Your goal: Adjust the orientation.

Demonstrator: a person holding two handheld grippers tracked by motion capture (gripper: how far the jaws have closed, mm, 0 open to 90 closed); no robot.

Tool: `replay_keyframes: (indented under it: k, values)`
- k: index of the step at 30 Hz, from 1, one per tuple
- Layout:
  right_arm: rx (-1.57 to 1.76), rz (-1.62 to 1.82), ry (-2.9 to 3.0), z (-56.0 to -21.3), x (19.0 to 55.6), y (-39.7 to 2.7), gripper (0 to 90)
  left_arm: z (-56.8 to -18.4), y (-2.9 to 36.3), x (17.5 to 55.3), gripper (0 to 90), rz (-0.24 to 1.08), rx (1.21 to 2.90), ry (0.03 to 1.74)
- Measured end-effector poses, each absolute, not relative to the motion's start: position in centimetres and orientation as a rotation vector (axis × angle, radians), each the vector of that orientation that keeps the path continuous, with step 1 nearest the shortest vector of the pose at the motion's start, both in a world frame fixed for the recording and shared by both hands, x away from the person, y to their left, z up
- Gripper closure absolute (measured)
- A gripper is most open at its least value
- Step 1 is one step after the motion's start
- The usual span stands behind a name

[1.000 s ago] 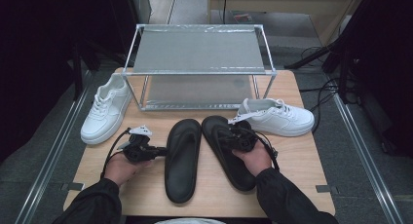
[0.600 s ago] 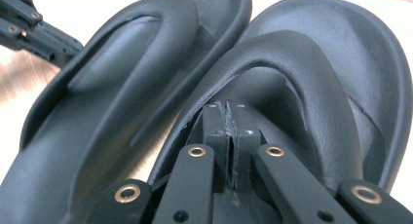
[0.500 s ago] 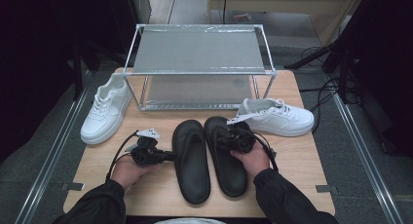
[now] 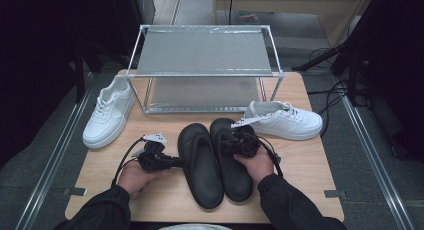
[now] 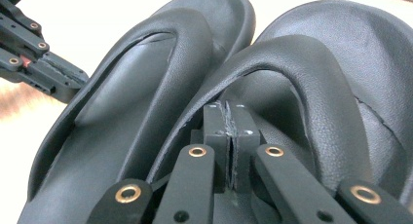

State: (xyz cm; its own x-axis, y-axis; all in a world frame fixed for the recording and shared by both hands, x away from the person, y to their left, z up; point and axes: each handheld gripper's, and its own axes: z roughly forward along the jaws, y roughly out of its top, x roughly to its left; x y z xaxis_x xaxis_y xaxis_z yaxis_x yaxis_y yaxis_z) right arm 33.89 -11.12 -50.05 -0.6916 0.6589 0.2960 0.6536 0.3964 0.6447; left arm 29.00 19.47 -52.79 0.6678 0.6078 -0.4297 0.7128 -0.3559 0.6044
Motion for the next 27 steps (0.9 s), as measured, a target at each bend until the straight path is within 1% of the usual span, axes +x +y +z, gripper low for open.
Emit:
replay_keyframes:
  k: [2, 5, 6, 9, 10, 11, 13, 15, 16, 17, 18, 19, 20, 21, 22, 24, 26, 27]
  values:
    - [1.222, 1.195, 2.616, -50.1, 33.9, -11.1, 89.3, -52.8, 19.6, 29.2, 85.0, -0.184, 2.074, 1.012]
    - [1.227, 1.183, 2.605, -50.0, 34.0, -11.4, 88.1, -52.5, 19.6, 29.3, 83.5, -0.169, 2.095, 1.016]
    - [1.229, 1.19, 2.592, -49.8, 33.9, -11.8, 85.0, -52.2, 19.7, 29.2, 82.5, -0.145, 2.107, 1.001]
    - [1.233, 1.24, 2.57, -49.5, 33.9, -12.3, 83.3, -51.9, 20.0, 29.2, 79.6, -0.14, 2.092, 1.002]
    - [1.236, 1.266, 2.55, -49.2, 33.8, -12.7, 81.2, -51.6, 20.1, 29.2, 76.9, -0.133, 2.091, 0.993]
    - [1.236, 1.266, 2.55, -49.2, 33.8, -12.7, 81.2, -51.3, 20.2, 29.1, 76.9, -0.119, 2.089, 0.991]
    - [1.239, 1.275, 2.533, -48.9, 33.6, -13.0, 79.3, -50.8, 20.6, 29.3, 71.4, -0.133, 2.068, 1.017]
    - [1.232, 1.292, 2.524, -48.6, 33.4, -13.1, 77.2, -50.3, 21.0, 29.4, 68.2, -0.14, 2.046, 1.031]
    - [1.217, 1.299, 2.52, -48.5, 33.1, -13.2, 74.6, -50.1, 21.1, 29.4, 63.2, -0.127, 2.046, 1.032]
    - [1.217, 1.299, 2.52, -48.5, 33.1, -13.2, 74.6, -49.9, 21.2, 29.4, 63.2, -0.122, 2.046, 1.031]
    - [1.221, 1.306, 2.514, -48.4, 32.9, -13.3, 72.4, -49.6, 21.4, 29.5, 58.5, -0.114, 2.04, 1.027]
    - [1.221, 1.306, 2.514, -48.4, 32.9, -13.3, 72.4, -49.6, 21.4, 29.5, 55.8, -0.114, 2.04, 1.027]
    - [1.227, 1.318, 2.507, -48.3, 32.6, -13.4, 69.5, -49.3, 21.7, 29.7, 50.8, -0.125, 2.038, 1.014]
    - [1.227, 1.318, 2.507, -48.3, 32.6, -13.4, 69.5, -49.3, 21.7, 29.7, 46.7, -0.125, 2.038, 1.014]
    - [1.228, 1.323, 2.504, -48.2, 32.4, -13.5, 68.4, -49.3, 21.9, 29.9, 46.7, -0.138, 2.041, 1.015]
    - [1.229, 1.335, 2.491, -48.0, 31.8, -13.6, 65.0, -49.1, 22.0, 30.0, 41.5, -0.111, 2.062, 1.01]
    - [1.227, 1.335, 2.486, -48.0, 31.6, -13.7, 64.9, -48.8, 22.1, 30.1, 40.6, -0.102, 2.067, 0.997]
    - [1.224, 1.33, 2.486, -47.9, 31.3, -13.7, 63.3, -48.7, 22.1, 30.2, 39.5, -0.098, 2.064, 0.997]
